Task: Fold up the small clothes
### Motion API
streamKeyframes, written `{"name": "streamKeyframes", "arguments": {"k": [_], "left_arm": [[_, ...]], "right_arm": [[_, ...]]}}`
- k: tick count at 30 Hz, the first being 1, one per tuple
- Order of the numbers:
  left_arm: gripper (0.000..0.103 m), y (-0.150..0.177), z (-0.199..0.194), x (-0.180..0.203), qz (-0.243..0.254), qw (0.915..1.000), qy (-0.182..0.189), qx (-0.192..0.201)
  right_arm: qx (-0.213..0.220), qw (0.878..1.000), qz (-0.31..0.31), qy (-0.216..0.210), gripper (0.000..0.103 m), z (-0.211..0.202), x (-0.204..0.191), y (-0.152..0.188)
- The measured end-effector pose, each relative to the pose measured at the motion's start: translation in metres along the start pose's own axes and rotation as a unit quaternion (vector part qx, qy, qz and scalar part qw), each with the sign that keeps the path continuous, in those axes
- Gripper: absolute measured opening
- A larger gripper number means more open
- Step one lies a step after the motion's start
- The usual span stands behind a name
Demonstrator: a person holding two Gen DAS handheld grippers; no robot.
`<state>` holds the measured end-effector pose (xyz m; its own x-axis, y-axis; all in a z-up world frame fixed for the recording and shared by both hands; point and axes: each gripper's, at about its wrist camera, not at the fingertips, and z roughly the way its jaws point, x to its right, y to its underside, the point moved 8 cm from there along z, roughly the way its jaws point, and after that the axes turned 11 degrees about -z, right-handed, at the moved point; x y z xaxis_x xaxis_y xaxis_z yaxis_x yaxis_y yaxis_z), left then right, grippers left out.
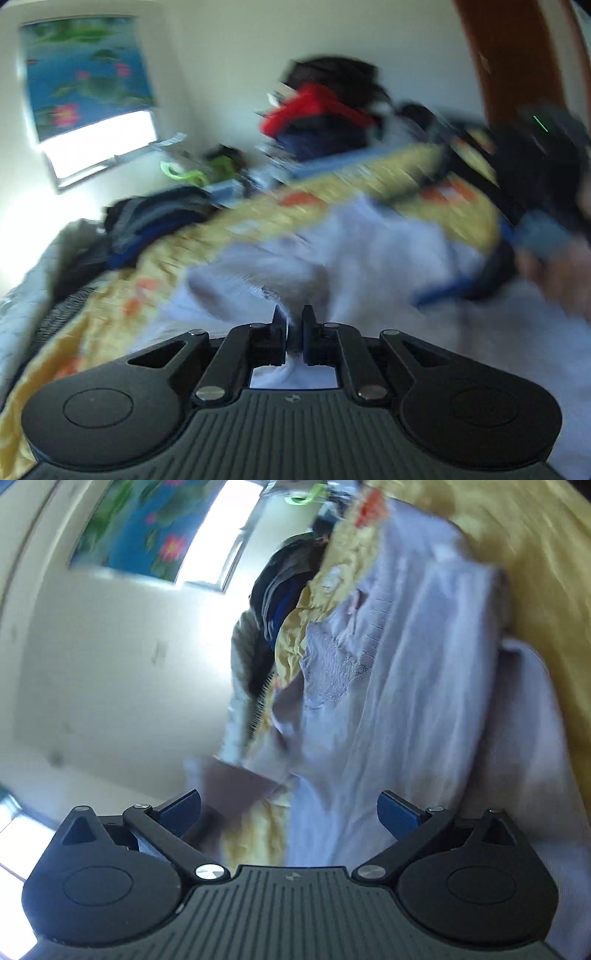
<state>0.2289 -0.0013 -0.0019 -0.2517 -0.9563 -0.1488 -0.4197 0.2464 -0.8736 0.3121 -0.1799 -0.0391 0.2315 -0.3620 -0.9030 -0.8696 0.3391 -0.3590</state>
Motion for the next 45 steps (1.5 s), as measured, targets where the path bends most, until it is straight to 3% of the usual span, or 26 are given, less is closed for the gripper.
{"name": "streamKeyframes", "arguments": {"k": [3, 5, 7, 9, 12, 14, 16, 18, 19, 21, 22, 24, 26, 31, 32, 35, 37, 39, 45], "left_arm": [[0.011, 0.016, 0.013, 0.018, -0.005, 0.9987, -0.003, -0.051], [0.022, 0.016, 0.012, 0.018, -0.017, 0.9981, -0.001, -0.058], [0.067, 0.016, 0.005, 0.015, -0.02, 0.9986, 0.006, -0.049], [0.085, 0.014, -0.008, 0.01, -0.037, 0.9991, 0.002, -0.02], [0.085, 0.011, -0.026, -0.013, -0.118, 0.993, -0.002, -0.003], [0.085, 0.017, -0.032, -0.039, -0.186, 0.9823, -0.02, 0.013], [0.085, 0.03, -0.032, -0.072, -0.267, 0.9626, -0.044, 0.012], [0.085, 0.048, -0.028, -0.1, -0.347, 0.9363, -0.05, -0.009], [0.085, 0.056, -0.027, -0.112, -0.38, 0.9235, -0.052, -0.014], [0.085, 0.07, -0.025, -0.128, -0.419, 0.9065, -0.053, -0.015], [0.085, 0.077, -0.025, -0.132, -0.423, 0.9042, -0.058, -0.017], [0.085, 0.092, -0.02, -0.131, -0.408, 0.91, -0.068, -0.025], [0.09, 0.095, -0.023, -0.129, -0.416, 0.9077, -0.052, -0.019], [0.092, 0.097, -0.027, -0.127, -0.416, 0.9079, -0.051, -0.016], [0.093, 0.097, -0.027, -0.128, -0.419, 0.9068, -0.048, -0.014], [0.094, 0.097, -0.028, -0.129, -0.428, 0.9027, -0.039, -0.009], [0.096, 0.097, -0.028, -0.129, -0.434, 0.9005, -0.032, -0.005], [0.098, 0.096, -0.027, -0.129, -0.435, 0.9001, -0.029, -0.004], [0.098, 0.096, -0.027, -0.129, -0.437, 0.8993, -0.027, -0.003]], "right_arm": [[-0.005, 1.0, 0.024, -0.017, 0.103, -0.005, 0.004, 0.0], [-0.012, 1.0, 0.021, -0.013, 0.103, -0.005, 0.003, 0.003], [-0.018, 1.0, 0.011, -0.009, 0.103, -0.004, 0.001, 0.005], [-0.019, 1.0, 0.001, -0.002, 0.103, -0.003, -0.002, 0.008], [-0.028, 1.0, -0.007, 0.009, 0.103, -0.004, -0.004, 0.013], [-0.033, 0.999, -0.014, 0.015, 0.103, -0.005, -0.006, 0.015], [-0.037, 0.999, -0.006, 0.018, 0.103, -0.006, -0.007, 0.016], [-0.043, 0.999, 0.007, 0.017, 0.103, -0.007, -0.009, 0.016], [-0.042, 0.999, 0.01, 0.014, 0.103, -0.007, -0.012, 0.017], [-0.042, 0.999, 0.006, 0.008, 0.103, -0.007, -0.019, 0.016], [-0.047, 0.999, -0.002, 0.004, 0.103, -0.003, -0.025, 0.016], [-0.065, 0.997, -0.029, 0.008, 0.103, 0.01, -0.037, 0.014], [-0.093, 0.994, -0.059, 0.021, 0.103, 0.029, -0.046, 0.01], [-0.201, 0.97, -0.106, 0.081, 0.102, 0.073, -0.047, 0.018], [-0.215, 0.967, -0.109, 0.087, 0.102, 0.073, -0.048, 0.022], [-0.28, 0.95, -0.13, 0.042, 0.102, 0.054, -0.065, 0.052], [-0.312, 0.938, -0.148, 0.044, 0.101, 0.027, -0.069, 0.075], [-0.31, 0.938, -0.148, 0.057, 0.102, 0.001, -0.067, 0.086], [-0.178, 0.979, -0.066, 0.069, 0.102, -0.056, -0.05, 0.071]]}}
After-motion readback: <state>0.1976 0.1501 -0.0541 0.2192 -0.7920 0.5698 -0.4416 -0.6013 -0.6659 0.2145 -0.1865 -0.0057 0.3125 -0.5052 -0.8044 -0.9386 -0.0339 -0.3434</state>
